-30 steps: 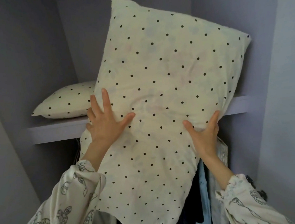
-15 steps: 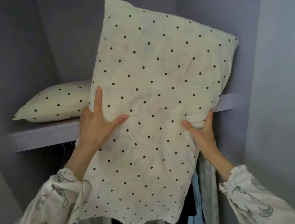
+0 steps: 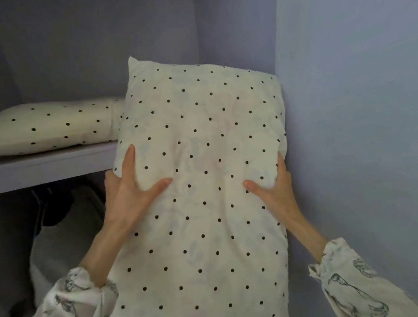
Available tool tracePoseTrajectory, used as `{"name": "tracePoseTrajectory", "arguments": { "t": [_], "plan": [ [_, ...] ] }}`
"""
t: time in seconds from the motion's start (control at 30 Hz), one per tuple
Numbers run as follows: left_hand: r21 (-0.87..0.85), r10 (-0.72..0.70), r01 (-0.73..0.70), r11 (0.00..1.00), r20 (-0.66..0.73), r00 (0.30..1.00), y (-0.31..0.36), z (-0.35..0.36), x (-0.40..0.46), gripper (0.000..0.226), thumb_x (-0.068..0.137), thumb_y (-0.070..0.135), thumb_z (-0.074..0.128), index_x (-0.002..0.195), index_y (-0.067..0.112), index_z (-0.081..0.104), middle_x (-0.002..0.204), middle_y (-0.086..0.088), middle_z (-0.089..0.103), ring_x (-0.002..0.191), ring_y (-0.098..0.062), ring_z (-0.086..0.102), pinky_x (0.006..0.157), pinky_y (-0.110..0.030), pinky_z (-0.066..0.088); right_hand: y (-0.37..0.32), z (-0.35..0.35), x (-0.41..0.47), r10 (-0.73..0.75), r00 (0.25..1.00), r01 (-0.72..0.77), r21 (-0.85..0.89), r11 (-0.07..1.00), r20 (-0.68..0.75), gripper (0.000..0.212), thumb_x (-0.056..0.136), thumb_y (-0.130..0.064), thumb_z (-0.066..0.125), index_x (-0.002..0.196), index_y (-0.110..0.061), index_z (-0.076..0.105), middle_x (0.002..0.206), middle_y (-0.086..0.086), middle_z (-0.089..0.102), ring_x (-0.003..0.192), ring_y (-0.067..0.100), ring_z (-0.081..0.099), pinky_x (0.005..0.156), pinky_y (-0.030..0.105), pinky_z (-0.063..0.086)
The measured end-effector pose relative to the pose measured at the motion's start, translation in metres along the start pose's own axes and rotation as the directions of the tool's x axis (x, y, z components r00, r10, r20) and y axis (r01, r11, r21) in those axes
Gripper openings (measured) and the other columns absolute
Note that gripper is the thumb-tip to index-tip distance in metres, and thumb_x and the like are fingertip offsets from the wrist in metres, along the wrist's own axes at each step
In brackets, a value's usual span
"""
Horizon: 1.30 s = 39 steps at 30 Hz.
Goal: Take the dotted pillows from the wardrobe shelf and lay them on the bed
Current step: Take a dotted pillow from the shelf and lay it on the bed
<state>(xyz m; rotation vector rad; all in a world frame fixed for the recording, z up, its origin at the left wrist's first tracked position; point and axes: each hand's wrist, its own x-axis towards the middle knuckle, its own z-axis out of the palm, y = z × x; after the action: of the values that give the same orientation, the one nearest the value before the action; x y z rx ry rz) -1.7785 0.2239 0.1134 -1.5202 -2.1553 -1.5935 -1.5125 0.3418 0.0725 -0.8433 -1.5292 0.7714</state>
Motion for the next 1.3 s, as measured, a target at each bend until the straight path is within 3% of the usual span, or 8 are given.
{"name": "tracePoseTrajectory", "arguments": {
  "t": [0.07, 0.17, 0.37, 0.53, 0.7, 0.9, 1.17, 1.3],
  "plan": [
    [-0.021, -0.004, 0.005, 1.0, 0.009, 1.0, 0.006, 0.006, -0.028, 0.101, 0.048, 0.081, 0.062, 0.131, 0.064, 0.006, 0.116, 0.004, 0.023, 0.123, -0.027, 0.034, 0.095, -0.035, 0.03, -0.004, -0.022, -0.025, 0.007, 1.0, -0.006, -0.039, 0.999, 0.005, 0.103, 0.053, -0.049, 0.078, 0.14, -0.041, 0.022, 0.128, -0.002, 0.043, 0.116, -0.001, 0.043, 0.1, 0.037, 0.04],
    [-0.066, -0.031, 0.032, 0.997, 0.018, 0.999, 0.02, 0.009, -0.07, 0.099, 0.049, 0.081, 0.063, 0.13, 0.064, 0.008, 0.114, 0.007, 0.02, 0.122, -0.025, 0.035, 0.093, -0.034, 0.029, -0.017, -0.055, -0.059, 0.009, 1.0, -0.008, -0.101, 0.995, 0.007, 0.104, 0.053, -0.057, 0.074, 0.14, -0.044, 0.019, 0.128, -0.005, 0.04, 0.099, -0.03, 0.03, 0.091, 0.026, 0.033],
    [-0.053, -0.073, 0.075, 0.996, 0.045, 0.996, 0.044, 0.0, -0.152, 0.098, 0.053, 0.077, 0.063, 0.133, 0.058, 0.01, 0.123, -0.002, 0.028, 0.116, -0.029, 0.041, 0.088, -0.033, 0.032, -0.04, -0.107, -0.131, 0.1, 0.995, -0.098, -0.198, 0.975, -0.001, 0.105, 0.056, -0.054, 0.074, 0.137, -0.052, 0.007, 0.116, -0.014, 0.029, 0.105, -0.001, 0.036, 0.091, 0.026, 0.03],
    [-0.068, -0.094, 0.103, 0.992, 0.124, 0.988, 0.054, -0.008, -0.201, 0.096, 0.054, 0.077, 0.064, 0.13, 0.063, 0.007, 0.134, -0.008, 0.027, 0.1, -0.028, 0.048, 0.083, -0.041, 0.041, -0.055, -0.137, -0.188, 0.09, 0.994, -0.104, -0.27, 0.957, -0.062, 0.107, 0.054, -0.058, 0.071, 0.14, -0.047, 0.009, 0.12, -0.012, 0.033, 0.097, -0.034, 0.023, 0.085, 0.02, 0.029],
    [-0.155, -0.095, 0.137, 0.978, 0.251, 0.963, 0.045, -0.002, -0.255, 0.096, 0.054, 0.073, 0.068, 0.129, 0.063, 0.008, 0.124, 0.0, 0.026, 0.097, -0.018, 0.04, 0.085, -0.037, 0.039, -0.06, -0.164, -0.257, 0.179, 0.971, -0.222, -0.311, 0.924, -0.161, 0.109, 0.054, -0.058, 0.073, 0.139, -0.05, 0.005, 0.12, -0.018, 0.027, 0.113, -0.003, 0.029, 0.093, 0.027, 0.027],
    [-0.21, -0.032, 0.124, 0.97, 0.393, 0.919, 0.029, 0.016, -0.306, 0.096, 0.056, 0.069, 0.069, 0.132, 0.059, 0.011, 0.11, 0.006, 0.024, 0.105, -0.02, 0.04, 0.096, -0.037, 0.036, -0.058, -0.182, -0.337, 0.225, 0.913, -0.349, -0.364, 0.864, -0.341, 0.112, 0.051, -0.062, 0.072, 0.141, -0.044, 0.008, 0.116, -0.017, 0.026, 0.103, -0.002, 0.031, 0.09, 0.026, 0.028],
    [-0.134, -0.024, 0.137, 0.982, 0.621, 0.784, 0.023, 0.043, -0.388, 0.099, 0.051, 0.079, 0.057, 0.133, 0.058, 0.005, 0.136, -0.007, 0.023, 0.125, -0.033, 0.033, 0.1, -0.053, 0.031, -0.052, -0.21, -0.45, 0.291, 0.749, -0.578, -0.372, 0.726, -0.595, 0.107, 0.056, -0.057, 0.075, 0.142, -0.04, 0.013, 0.117, -0.011, 0.028, 0.107, 0.004, 0.032, 0.094, 0.028, 0.03],
    [-0.194, 0.083, 0.076, 0.978, 0.696, 0.713, 0.047, 0.076, -0.425, 0.098, 0.057, 0.072, 0.061, 0.138, 0.049, 0.011, 0.139, -0.012, 0.024, 0.126, -0.036, 0.032, 0.103, -0.052, 0.03, -0.053, -0.246, -0.491, 0.295, 0.666, -0.669, -0.372, 0.644, -0.686, 0.106, 0.06, -0.056, 0.075, 0.143, -0.037, 0.011, 0.118, -0.005, 0.031, 0.112, 0.01, 0.036, 0.097, 0.028, 0.03]
  ]
}}
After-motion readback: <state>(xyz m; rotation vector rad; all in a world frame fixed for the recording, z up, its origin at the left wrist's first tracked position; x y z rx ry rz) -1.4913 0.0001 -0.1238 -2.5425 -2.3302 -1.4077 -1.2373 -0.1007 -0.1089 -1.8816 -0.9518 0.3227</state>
